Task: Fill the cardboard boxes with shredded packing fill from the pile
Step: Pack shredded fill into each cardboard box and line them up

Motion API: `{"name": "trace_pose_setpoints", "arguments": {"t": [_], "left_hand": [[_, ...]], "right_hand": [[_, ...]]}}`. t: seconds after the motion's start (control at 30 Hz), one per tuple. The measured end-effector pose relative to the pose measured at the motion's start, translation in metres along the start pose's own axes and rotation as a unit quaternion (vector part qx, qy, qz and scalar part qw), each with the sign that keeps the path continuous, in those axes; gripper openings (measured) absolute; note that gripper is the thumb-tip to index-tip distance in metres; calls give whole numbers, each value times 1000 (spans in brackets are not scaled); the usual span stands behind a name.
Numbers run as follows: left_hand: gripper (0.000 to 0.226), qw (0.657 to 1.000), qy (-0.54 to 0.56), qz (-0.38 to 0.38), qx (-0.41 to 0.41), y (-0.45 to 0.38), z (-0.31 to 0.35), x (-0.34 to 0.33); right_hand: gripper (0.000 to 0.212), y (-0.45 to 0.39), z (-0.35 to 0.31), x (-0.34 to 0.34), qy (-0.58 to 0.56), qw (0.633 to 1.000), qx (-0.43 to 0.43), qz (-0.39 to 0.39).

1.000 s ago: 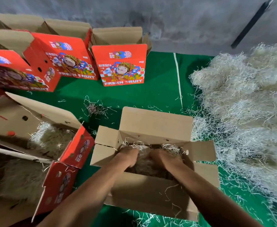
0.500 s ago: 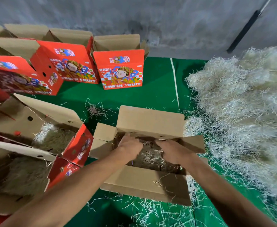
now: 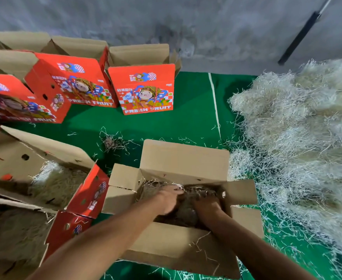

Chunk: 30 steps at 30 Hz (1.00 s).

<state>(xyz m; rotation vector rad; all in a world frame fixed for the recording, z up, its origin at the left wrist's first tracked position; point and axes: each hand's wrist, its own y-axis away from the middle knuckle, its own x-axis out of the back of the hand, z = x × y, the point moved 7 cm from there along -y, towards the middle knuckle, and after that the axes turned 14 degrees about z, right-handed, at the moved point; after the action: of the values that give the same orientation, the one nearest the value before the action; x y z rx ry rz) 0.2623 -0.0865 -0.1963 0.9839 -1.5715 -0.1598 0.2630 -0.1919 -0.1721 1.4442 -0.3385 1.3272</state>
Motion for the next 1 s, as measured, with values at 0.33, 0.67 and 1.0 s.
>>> {"name": "trace_pose_setpoints", "arguments": {"t": [0.33,0.67,1.0], "left_hand": [[14,924,352,29,150,58,-15,14],[22,897,349,-11,271,70,-34,4],[75,907,316,-68,271,42,-26,-38]], "right_hand": [[67,-2,0,5,-112,989,-10,-98],[31,-16,-44,29,-160,980,118,-14],[55,-22,-11,-7,-138,985,50,-93]]}}
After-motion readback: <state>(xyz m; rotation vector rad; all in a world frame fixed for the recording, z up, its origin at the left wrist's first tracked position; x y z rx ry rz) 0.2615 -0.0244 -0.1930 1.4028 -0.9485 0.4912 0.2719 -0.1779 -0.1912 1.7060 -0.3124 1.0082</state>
